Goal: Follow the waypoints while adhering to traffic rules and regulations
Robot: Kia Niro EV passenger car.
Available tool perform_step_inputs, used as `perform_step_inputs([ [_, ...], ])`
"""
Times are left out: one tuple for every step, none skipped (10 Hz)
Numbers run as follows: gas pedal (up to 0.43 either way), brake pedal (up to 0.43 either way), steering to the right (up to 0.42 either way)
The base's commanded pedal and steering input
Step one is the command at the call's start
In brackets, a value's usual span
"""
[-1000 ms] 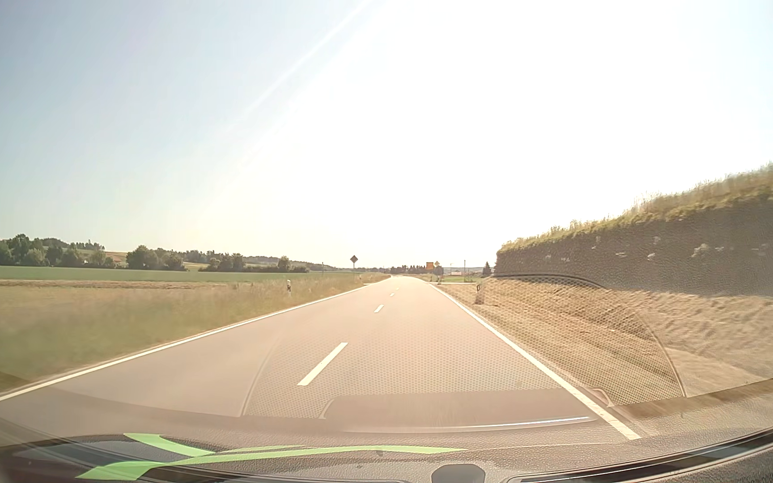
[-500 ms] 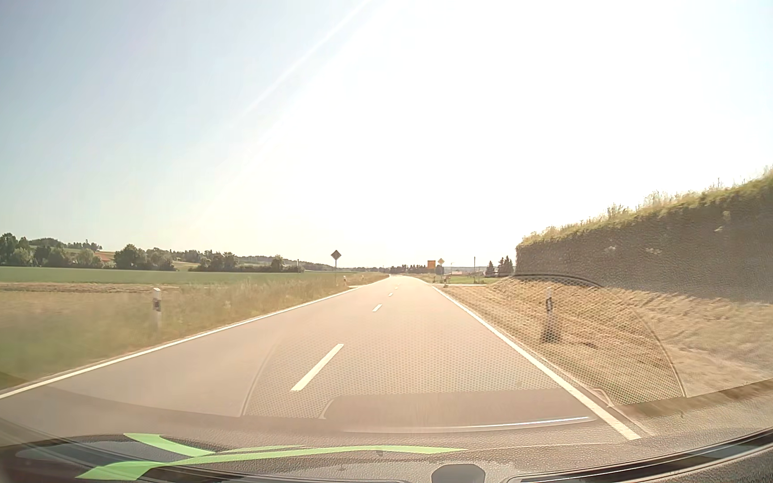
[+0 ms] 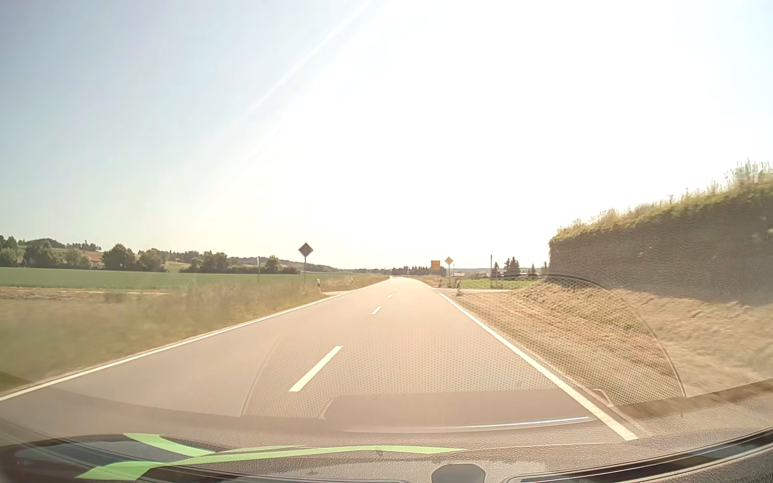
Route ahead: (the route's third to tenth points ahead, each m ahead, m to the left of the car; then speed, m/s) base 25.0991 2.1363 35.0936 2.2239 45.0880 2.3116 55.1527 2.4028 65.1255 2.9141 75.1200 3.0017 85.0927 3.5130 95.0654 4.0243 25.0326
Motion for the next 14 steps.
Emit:
perform_step_inputs([
  [0.220, 0.000, -0.005],
  [0.209, 0.000, -0.005],
  [0.209, 0.000, -0.005],
  [0.209, 0.000, -0.005],
  [0.220, 0.000, -0.004],
  [0.220, 0.000, -0.004],
  [0.228, 0.000, -0.003],
  [0.228, 0.000, -0.004],
  [0.228, 0.000, -0.003],
  [0.228, 0.000, -0.003],
  [0.220, 0.000, -0.002],
  [0.220, 0.000, 0.000],
  [0.220, 0.000, 0.001],
  [0.228, 0.000, 0.000],
])
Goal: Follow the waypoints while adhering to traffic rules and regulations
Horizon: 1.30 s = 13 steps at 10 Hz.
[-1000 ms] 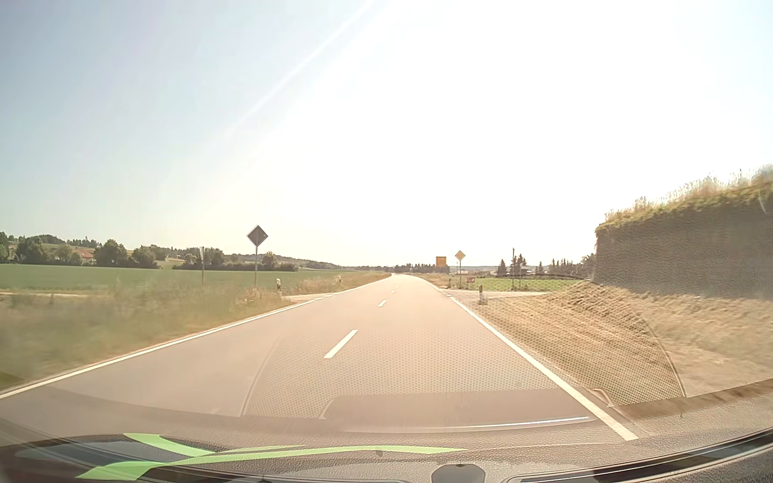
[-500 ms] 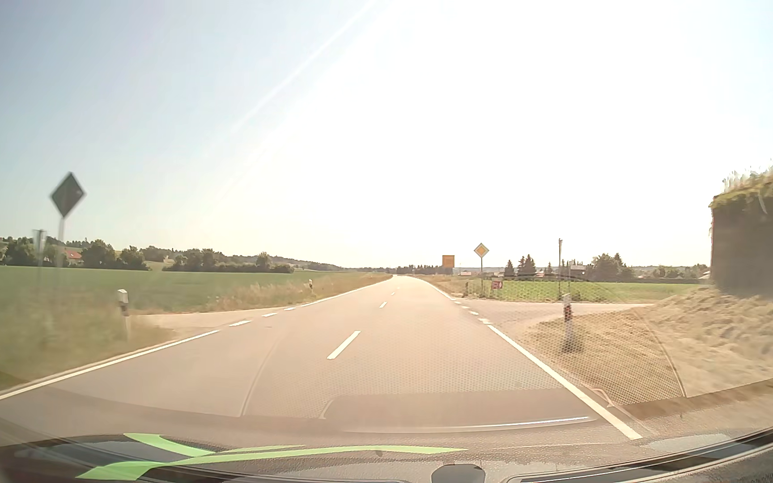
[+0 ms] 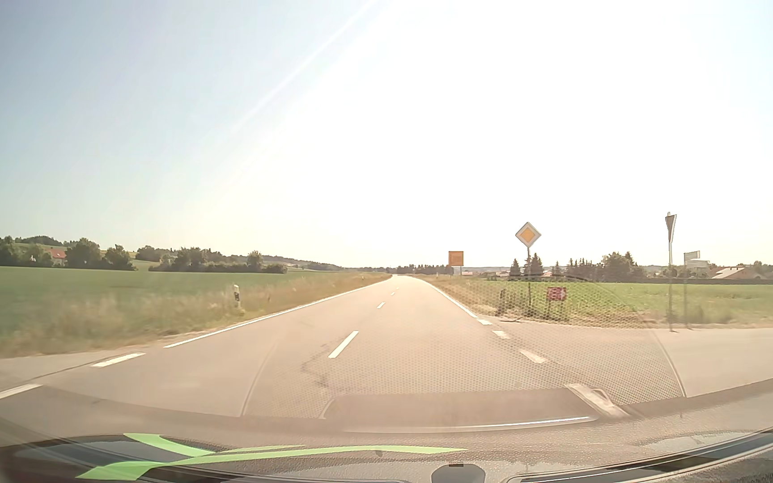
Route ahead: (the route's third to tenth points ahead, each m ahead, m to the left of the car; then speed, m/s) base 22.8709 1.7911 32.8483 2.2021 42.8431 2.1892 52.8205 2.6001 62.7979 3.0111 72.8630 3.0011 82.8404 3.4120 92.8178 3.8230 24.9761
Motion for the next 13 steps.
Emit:
perform_step_inputs([
  [0.260, 0.000, 0.000],
  [0.280, 0.000, -0.001],
  [0.287, 0.000, -0.001],
  [0.287, 0.000, -0.001],
  [0.287, 0.000, -0.001],
  [0.280, 0.000, -0.001],
  [0.260, 0.000, -0.002],
  [0.240, 0.000, -0.002],
  [0.240, 0.000, -0.003],
  [0.240, 0.000, -0.003],
  [0.240, 0.000, -0.003],
  [0.248, 0.000, -0.003],
  [0.260, 0.000, -0.003],
])
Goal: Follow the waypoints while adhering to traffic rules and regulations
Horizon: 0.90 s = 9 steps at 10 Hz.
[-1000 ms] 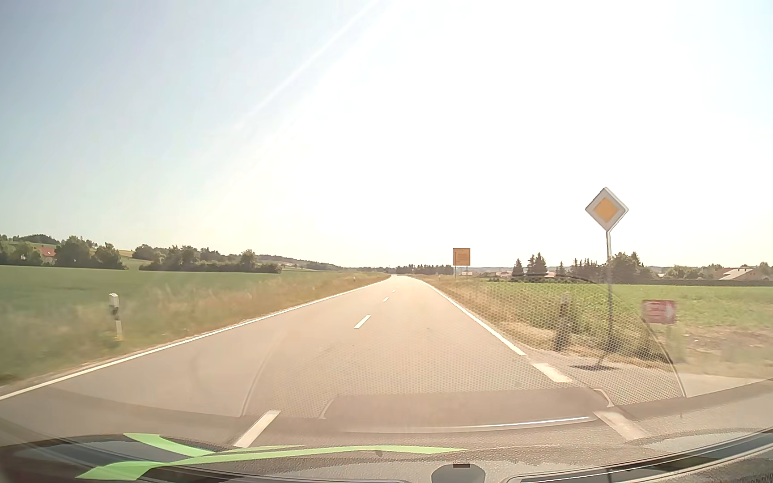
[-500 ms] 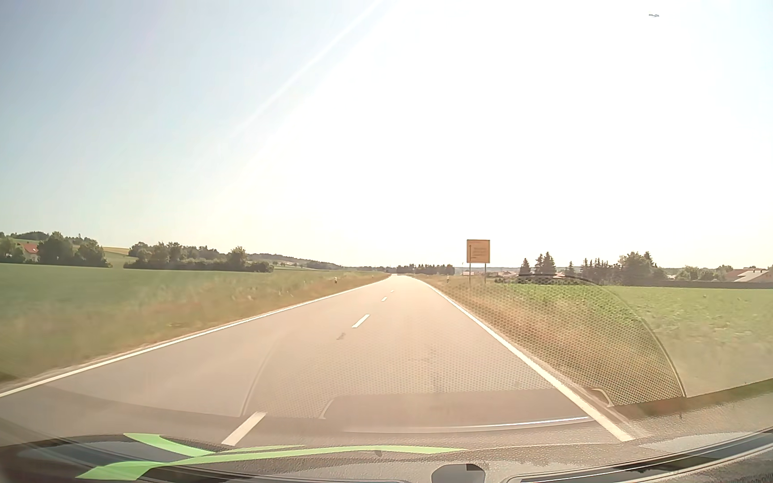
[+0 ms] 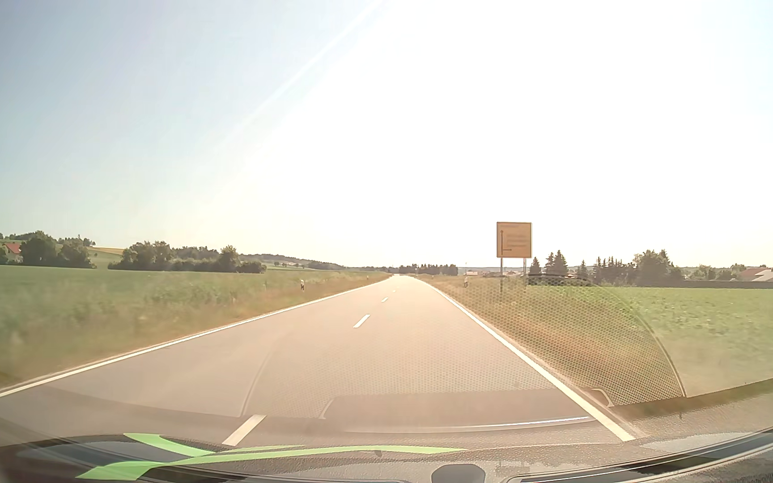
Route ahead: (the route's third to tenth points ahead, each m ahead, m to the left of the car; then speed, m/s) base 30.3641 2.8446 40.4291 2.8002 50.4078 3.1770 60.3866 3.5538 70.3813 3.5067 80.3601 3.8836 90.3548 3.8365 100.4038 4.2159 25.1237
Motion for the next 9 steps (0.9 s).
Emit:
perform_step_inputs([
  [0.260, 0.000, -0.003],
  [0.280, 0.000, -0.003],
  [0.287, 0.000, -0.003],
  [0.287, 0.000, -0.003],
  [0.299, 0.000, -0.003],
  [0.299, 0.000, -0.003],
  [0.268, 0.000, -0.003],
  [0.248, 0.000, -0.003],
  [0.248, 0.000, -0.003],
])
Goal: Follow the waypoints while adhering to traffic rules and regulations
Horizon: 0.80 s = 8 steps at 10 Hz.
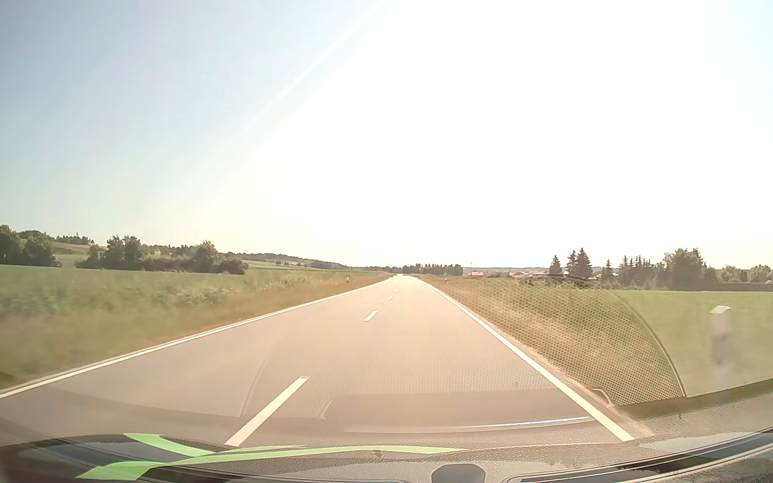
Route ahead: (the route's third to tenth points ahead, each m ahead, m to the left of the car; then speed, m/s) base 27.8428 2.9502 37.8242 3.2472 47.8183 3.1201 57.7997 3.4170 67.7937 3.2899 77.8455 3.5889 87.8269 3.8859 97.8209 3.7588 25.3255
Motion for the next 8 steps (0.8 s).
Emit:
perform_step_inputs([
  [0.248, 0.000, -0.003],
  [0.260, 0.000, -0.003],
  [0.260, 0.000, -0.003],
  [0.260, 0.000, -0.003],
  [0.260, 0.000, -0.003],
  [0.248, 0.000, -0.003],
  [0.240, 0.000, -0.002],
  [0.240, 0.000, -0.001],
])
